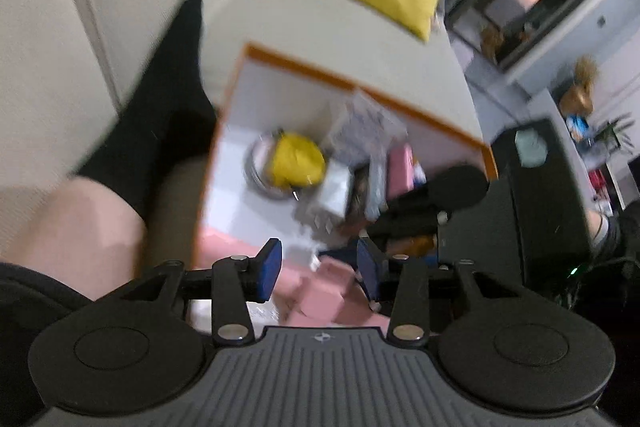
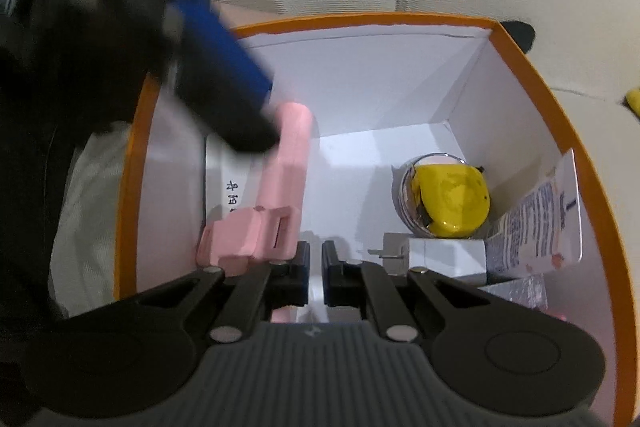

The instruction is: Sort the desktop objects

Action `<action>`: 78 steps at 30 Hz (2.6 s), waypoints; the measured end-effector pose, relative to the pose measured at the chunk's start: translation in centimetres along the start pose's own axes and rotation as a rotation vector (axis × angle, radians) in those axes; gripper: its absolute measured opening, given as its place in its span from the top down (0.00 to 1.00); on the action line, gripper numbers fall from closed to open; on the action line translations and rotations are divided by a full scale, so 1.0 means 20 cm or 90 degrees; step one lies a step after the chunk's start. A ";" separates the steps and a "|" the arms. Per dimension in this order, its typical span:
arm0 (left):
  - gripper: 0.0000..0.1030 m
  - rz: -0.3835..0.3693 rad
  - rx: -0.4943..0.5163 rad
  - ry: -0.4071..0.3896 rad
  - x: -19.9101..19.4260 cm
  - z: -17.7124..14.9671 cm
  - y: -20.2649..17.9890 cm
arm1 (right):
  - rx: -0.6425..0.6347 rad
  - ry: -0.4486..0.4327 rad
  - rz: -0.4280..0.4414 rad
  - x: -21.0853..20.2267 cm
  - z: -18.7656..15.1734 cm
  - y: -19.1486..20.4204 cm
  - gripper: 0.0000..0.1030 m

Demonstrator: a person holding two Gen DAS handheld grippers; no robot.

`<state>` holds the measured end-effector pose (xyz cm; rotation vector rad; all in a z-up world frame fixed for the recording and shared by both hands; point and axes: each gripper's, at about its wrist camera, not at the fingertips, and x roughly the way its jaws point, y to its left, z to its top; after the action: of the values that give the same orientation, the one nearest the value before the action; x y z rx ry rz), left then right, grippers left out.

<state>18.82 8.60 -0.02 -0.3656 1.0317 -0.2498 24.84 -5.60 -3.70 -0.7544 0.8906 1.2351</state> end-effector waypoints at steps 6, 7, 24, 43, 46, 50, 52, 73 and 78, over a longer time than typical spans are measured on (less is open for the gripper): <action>0.54 0.019 -0.008 -0.052 -0.08 0.03 0.05 | -0.115 0.008 -0.011 -0.02 -0.01 0.06 0.93; 0.54 0.021 -0.010 -0.052 -0.08 0.03 0.06 | -0.125 0.013 -0.011 -0.02 -0.01 0.07 0.93; 0.54 0.007 -0.014 -0.053 -0.08 -0.02 0.12 | 0.015 -0.026 0.040 -0.27 -0.02 0.01 0.66; 0.54 -0.001 0.001 -0.052 -0.10 -0.05 0.09 | 0.129 -0.017 0.057 -0.18 0.02 0.00 0.78; 0.54 0.000 0.003 -0.053 -0.11 -0.05 0.09 | 0.154 -0.022 0.076 -0.18 0.02 -0.05 0.90; 0.54 -0.001 0.001 -0.054 -0.11 -0.05 0.10 | 0.145 -0.012 0.081 -0.18 0.05 -0.10 0.96; 0.54 -0.002 0.001 -0.054 -0.10 -0.05 0.10 | 0.120 -0.003 0.067 -0.17 0.07 -0.09 0.96; 0.54 -0.003 -0.008 -0.063 -0.11 -0.03 0.12 | 0.086 0.038 0.009 -0.02 0.13 -0.06 0.95; 0.54 -0.003 -0.009 -0.061 -0.11 -0.03 0.13 | 0.138 0.026 0.000 -0.05 0.14 -0.12 0.76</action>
<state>17.27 11.71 0.34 -0.3898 0.9394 -0.2272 27.58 -4.08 -1.59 -0.6074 1.0387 1.1056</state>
